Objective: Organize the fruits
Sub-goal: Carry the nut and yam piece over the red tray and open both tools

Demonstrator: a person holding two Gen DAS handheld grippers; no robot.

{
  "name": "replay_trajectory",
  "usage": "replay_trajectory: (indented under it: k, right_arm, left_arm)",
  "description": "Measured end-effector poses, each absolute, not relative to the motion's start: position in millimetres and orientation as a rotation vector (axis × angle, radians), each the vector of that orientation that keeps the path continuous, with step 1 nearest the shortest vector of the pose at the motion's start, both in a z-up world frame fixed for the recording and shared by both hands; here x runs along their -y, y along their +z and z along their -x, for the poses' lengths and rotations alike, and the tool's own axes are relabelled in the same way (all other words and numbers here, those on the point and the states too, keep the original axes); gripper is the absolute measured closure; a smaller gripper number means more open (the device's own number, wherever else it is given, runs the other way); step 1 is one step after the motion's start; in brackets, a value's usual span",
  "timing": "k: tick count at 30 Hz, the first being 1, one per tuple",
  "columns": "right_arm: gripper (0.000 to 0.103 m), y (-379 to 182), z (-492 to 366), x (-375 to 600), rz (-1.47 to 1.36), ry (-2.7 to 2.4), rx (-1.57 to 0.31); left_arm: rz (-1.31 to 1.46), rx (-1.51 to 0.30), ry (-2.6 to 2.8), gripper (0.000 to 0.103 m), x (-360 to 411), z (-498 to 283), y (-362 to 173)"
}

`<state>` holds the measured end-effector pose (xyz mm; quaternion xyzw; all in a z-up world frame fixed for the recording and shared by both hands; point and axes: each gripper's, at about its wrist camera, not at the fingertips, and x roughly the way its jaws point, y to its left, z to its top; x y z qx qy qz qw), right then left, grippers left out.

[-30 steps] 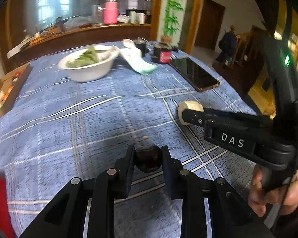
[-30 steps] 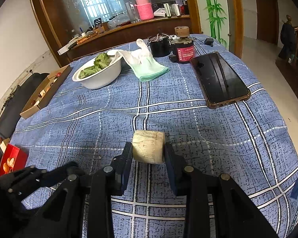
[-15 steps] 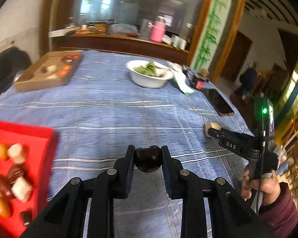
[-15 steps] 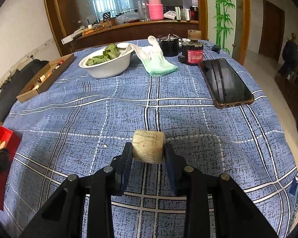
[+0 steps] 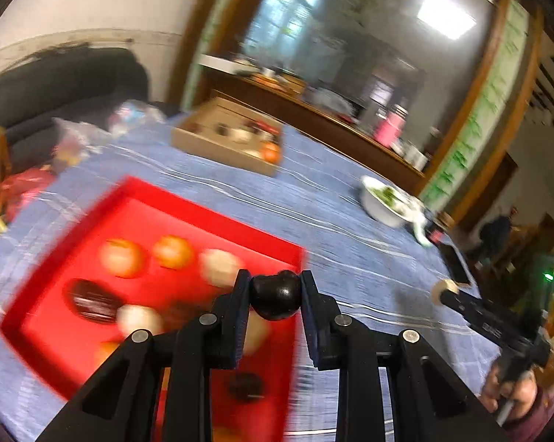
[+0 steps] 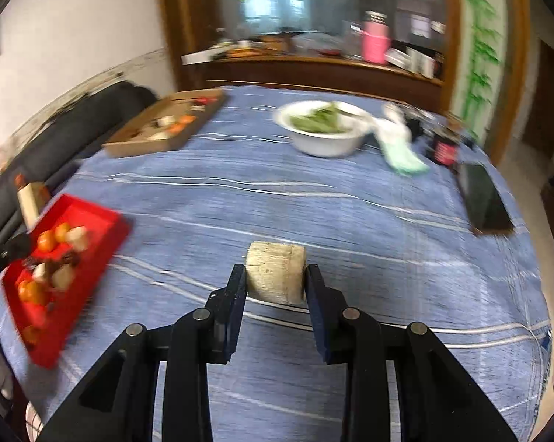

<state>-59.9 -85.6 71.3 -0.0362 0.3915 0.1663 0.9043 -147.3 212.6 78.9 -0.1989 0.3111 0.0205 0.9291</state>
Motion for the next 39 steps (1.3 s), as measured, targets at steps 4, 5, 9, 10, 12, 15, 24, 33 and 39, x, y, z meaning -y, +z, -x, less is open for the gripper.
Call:
replay_trajectory:
  k: [4, 5, 9, 10, 12, 15, 24, 33, 39]
  right_arm:
    - [0.072, 76, 70, 30, 0.088, 0.469, -0.821]
    - [0.072, 76, 73, 15, 0.092, 0.502, -0.828]
    - [0.072, 72, 81, -42, 0.117, 0.612, -0.865]
    - [0.072, 70, 82, -52, 0.124, 0.629, -0.871]
    - [0.072, 65, 87, -78, 0.145, 0.670, -0.883]
    - [0.072, 60, 91, -107, 0.160, 0.723, -0.902]
    - [0.072, 52, 90, -178, 0.205, 0.782, -0.935]
    - [0.072, 35, 81, -212, 0.255, 0.782, -0.973]
    - [0.072, 25, 76, -221, 0.273, 0.763, -0.993]
  left_arm:
    - [0.441, -0.628, 0.154, 0.076, -260, 162, 76]
    - [0.447, -0.632, 0.174, 0.076, -268, 164, 74]
    - [0.454, -0.652, 0.219, 0.076, -292, 181, 69]
    - [0.437, -0.656, 0.233, 0.076, -296, 186, 68]
    - [0.411, -0.665, 0.252, 0.076, -301, 194, 66]
    - [0.399, -0.689, 0.268, 0.076, -309, 199, 57]
    - [0.436, -0.730, 0.263, 0.076, -321, 195, 35]
    - [0.467, -0.734, 0.282, 0.075, -330, 198, 28]
    - [0.499, -0.695, 0.286, 0.053, -336, 207, 35]
